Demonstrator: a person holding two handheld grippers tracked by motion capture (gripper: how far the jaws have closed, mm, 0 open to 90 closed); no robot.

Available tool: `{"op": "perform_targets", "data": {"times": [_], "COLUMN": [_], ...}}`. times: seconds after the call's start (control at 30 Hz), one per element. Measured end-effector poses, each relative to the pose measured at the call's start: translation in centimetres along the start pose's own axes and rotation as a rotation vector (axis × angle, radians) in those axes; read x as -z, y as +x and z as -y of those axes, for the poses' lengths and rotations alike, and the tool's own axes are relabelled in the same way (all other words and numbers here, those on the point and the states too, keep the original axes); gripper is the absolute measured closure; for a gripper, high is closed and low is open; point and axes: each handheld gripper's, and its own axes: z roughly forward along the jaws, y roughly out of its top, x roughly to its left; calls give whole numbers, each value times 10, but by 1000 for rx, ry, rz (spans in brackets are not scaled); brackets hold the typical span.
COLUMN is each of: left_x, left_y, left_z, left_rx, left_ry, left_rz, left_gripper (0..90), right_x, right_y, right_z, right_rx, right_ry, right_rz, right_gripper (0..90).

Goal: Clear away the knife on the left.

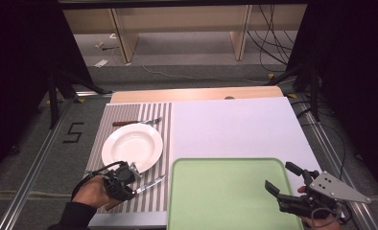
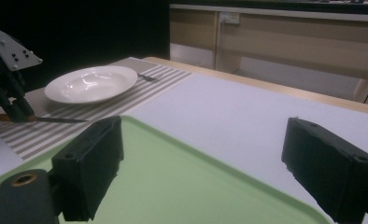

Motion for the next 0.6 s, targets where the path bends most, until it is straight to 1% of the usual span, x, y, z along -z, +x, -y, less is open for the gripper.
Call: {"op": "perform_targets", "data": {"times": [0.03,0.07,0.1,0.13,0.17,0.2,0.23,0.27,0.3,0.33,0.37,0.4,0.43,0.47,0.5,0.53,0.57,0.6], "left_x": [1,2,4,5,5,8,8,12,13,13,14,16,18,18,18,19,19,19], "left_y": [-4,-4,-5,-5,-5,-5,-5,-5,-6,-6,-6,-8,-9,-10,-10,-14,-14,-17], "left_z": [1,0,-1,-1,-1,-2,-2,-2,-3,-3,-4,-6,-7,-9,-9,-13,-13,-18], "left_rx": [61,60,85,92,92,107,107,131,139,139,148,160,164,157,157,133,133,130], "left_ry": [-5,-6,-29,-43,-43,-62,-62,-91,-106,-106,-122,-153,-166,-177,-177,-202,-202,-220], "left_rz": [0,3,10,16,16,29,29,42,52,52,56,68,71,63,63,44,44,38], "left_gripper": [770,770,770,770,770,770,770,771,770,770,770,770,770,770,770,770,770,770], "right_x": [0,0,0,0,0,0,0,0,0,0,0,0,0,0,0,0,0,0], "right_y": [0,0,0,0,0,0,0,0,0,0,0,0,0,0,0,0,0,0], "right_z": [0,0,0,0,0,0,0,0,0,0,0,0,0,0,0,0,0,0], "right_rx": [0,1,1,2,2,1,1,1,0,1,1,1,1,1,1,2,3,3], "right_ry": [0,0,1,0,0,-1,-1,0,-1,0,0,1,1,1,1,1,4,4], "right_rz": [0,0,0,1,1,2,2,1,1,1,1,0,0,1,1,1,1,1], "right_gripper": [136,136,136,136,136,136,136,136,136,136,136,136,136,136,136,136,136,136]}}
